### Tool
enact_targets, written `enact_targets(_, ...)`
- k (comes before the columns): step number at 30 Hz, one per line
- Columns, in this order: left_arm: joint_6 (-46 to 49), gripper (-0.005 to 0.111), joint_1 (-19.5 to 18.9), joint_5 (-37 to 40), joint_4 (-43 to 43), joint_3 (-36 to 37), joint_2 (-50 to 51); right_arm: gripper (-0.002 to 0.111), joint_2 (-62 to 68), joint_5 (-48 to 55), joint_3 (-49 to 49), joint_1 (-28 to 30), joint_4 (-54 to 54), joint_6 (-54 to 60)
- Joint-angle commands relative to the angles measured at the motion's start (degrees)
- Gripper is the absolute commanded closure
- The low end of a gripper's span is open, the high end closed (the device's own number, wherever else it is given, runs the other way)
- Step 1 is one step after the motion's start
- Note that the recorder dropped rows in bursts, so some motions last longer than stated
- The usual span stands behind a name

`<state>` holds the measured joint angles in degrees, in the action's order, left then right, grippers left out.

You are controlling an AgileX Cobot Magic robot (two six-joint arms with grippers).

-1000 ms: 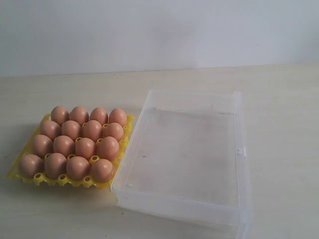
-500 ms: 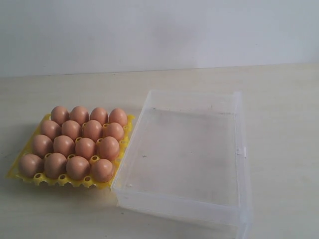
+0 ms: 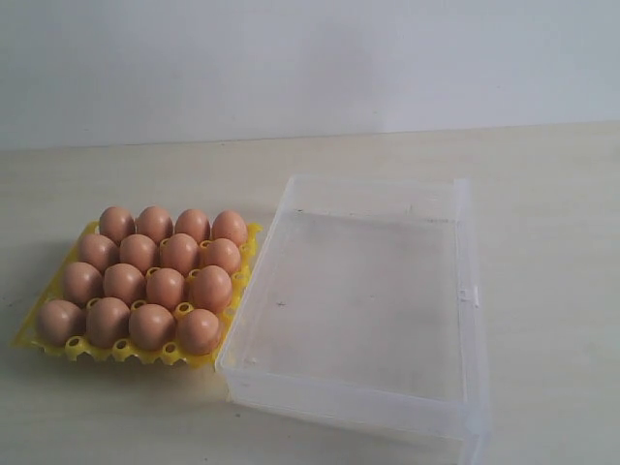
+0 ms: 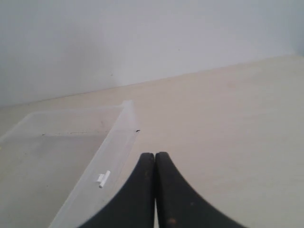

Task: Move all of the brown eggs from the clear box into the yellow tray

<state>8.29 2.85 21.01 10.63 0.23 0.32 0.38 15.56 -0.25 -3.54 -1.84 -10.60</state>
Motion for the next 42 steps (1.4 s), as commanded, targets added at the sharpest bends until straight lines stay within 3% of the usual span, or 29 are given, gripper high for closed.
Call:
enact_targets(1,0.0,0.107,-0.1,-0.6,0.1,-0.2,-0.3,0.108,-0.4,-0.1,0.2,0.3,-0.5,9.3)
enact_targets(42,0.0,0.107,-0.1,-0.6,0.1,-0.2,-0.3,0.108,-0.4,0.2,0.2,0.4,0.0,10.6)
